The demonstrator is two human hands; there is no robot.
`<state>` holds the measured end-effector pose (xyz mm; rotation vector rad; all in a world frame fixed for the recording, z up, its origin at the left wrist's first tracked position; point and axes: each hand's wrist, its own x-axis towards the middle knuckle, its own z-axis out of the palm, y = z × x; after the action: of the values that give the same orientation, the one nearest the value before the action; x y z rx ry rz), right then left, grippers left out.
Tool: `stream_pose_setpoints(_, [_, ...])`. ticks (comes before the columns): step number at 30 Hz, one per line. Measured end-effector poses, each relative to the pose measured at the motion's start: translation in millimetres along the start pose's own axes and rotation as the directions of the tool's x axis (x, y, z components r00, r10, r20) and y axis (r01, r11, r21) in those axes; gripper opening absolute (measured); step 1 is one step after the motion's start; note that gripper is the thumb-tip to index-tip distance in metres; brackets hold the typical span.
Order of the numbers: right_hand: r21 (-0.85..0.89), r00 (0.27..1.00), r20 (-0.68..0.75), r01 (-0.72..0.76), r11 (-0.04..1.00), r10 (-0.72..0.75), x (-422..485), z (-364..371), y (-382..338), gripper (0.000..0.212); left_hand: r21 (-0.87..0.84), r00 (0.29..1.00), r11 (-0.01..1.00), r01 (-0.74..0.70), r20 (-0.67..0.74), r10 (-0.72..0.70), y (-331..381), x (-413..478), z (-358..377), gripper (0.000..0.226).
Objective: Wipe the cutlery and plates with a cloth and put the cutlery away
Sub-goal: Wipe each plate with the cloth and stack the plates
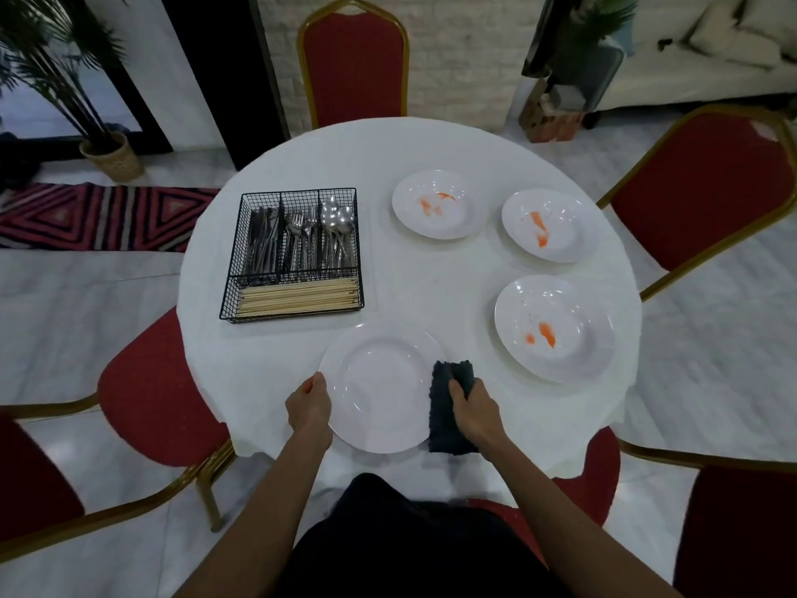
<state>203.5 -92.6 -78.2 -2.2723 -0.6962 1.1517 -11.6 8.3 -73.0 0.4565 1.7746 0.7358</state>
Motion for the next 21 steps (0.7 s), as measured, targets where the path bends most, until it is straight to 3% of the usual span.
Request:
stream_pose_setpoints(3, [-0.039, 0.999, -0.041, 0.027, 0.999, -0.028, 0, 1, 1, 0.039, -0.006, 0.999, 0.999, 0.04, 0.007, -0.04, 4, 5, -1, 0.011])
stream_pose_setpoints(8, [-0.058, 0.988, -0.135, 0.063, 0.996, -0.07, -1, -6, 2, 0.037, -0.039, 1.0, 0.999, 0.01, -0.014, -0.01, 8, 6, -5, 0.009])
stream_pose_setpoints(13, [0.018, 0.965, -0.236, 0.119, 0.993, -0.111, -4, -19, -13, 0.034, 0.224, 0.96, 0.942, -0.251, -0.066, 0.272, 10, -16, 0, 0.02])
stream_pose_setpoints(16, [0.109, 0.967, -0.234, 0.133, 0.985, -0.104, -8, -27, -24, 0.032, 0.432, 0.864, 0.781, -0.452, -0.007, 0.504, 9, -35, 15, 0.032])
stream_pose_setpoints(18, [0.159, 0.963, -0.252, 0.143, 0.977, -0.099, -8, -34, -26, 0.032, 0.441, 0.792, 0.695, -0.568, 0.063, 0.608, 10, -51, 31, 0.029])
stream_pose_setpoints(21, [0.213, 0.953, -0.289, 0.159, 0.964, -0.093, -11, -45, -24, 0.031, 0.341, 0.757, 0.679, -0.65, 0.203, 0.621, 11, -78, 56, 0.026])
